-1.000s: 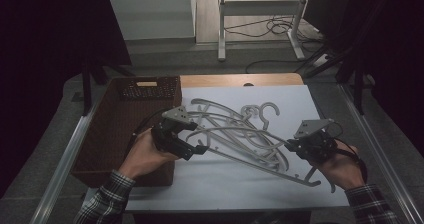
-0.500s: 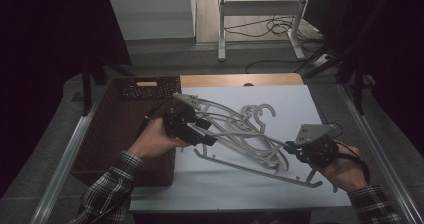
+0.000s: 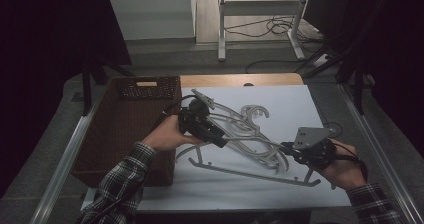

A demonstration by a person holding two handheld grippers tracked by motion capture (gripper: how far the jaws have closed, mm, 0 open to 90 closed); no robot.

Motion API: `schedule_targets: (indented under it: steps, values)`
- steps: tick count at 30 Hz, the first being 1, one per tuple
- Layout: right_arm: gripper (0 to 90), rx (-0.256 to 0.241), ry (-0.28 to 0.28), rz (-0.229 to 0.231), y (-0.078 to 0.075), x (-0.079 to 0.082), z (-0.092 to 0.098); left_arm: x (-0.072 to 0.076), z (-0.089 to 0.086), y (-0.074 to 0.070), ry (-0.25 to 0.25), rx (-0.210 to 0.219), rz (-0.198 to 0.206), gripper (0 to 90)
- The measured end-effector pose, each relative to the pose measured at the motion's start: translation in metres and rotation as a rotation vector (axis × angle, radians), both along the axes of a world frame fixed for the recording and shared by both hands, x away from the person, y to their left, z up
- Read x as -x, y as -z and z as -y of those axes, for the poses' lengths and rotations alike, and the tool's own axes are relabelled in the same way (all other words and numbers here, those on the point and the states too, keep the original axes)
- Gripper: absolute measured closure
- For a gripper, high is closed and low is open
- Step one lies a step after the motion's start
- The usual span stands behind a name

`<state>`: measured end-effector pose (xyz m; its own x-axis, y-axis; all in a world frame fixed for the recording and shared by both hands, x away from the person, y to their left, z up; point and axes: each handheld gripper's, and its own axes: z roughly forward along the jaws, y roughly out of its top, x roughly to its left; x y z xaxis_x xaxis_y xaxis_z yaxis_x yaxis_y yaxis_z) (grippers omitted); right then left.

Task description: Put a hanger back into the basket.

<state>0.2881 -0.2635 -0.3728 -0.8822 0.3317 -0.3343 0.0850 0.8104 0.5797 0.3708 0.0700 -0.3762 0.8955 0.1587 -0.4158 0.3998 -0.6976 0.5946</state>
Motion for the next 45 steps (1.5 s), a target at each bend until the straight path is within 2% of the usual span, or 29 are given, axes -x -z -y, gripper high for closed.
schedule_targets:
  steps: [7,11,14,17,20,25,33,40,45]
  values:
    - [81.8,0.004,-0.042,0.011,-0.001,0.003,-0.005,-0.002,0.007,0.008,0.002,-0.051,-0.047,64.1]
    - [81.8,0.004,-0.057,0.021,0.0,0.003,-0.007,-0.002,0.008,0.013,0.014,-0.044,-0.089,70.3]
    - [81.8,0.007,-0.064,0.026,-0.001,0.002,-0.008,-0.003,0.009,0.014,0.016,-0.052,-0.094,77.4]
    - [81.7,0.014,-0.065,0.022,-0.001,0.001,-0.008,-0.004,0.007,0.013,0.03,-0.019,-0.105,79.3]
    - [81.6,-0.006,-0.068,0.005,-0.001,-0.002,-0.005,-0.004,0.006,0.011,0.029,-0.007,-0.108,80.4]
    - [81.2,-0.015,-0.07,-0.008,-0.001,-0.005,-0.002,-0.001,0.006,0.007,-0.001,0.008,-0.077,80.9]
    - [79.2,-0.016,-0.062,-0.031,0.0,-0.009,-0.003,0.005,0.005,-0.002,-0.031,0.005,-0.007,81.3]
    - [64.5,-0.018,-0.039,-0.058,0.0,-0.012,-0.004,0.006,-0.004,-0.004,-0.07,-0.006,0.017,81.5]
    - [50.3,-0.032,0.019,-0.076,-0.001,-0.016,-0.001,0.008,-0.009,-0.005,-0.101,-0.026,0.052,81.5]
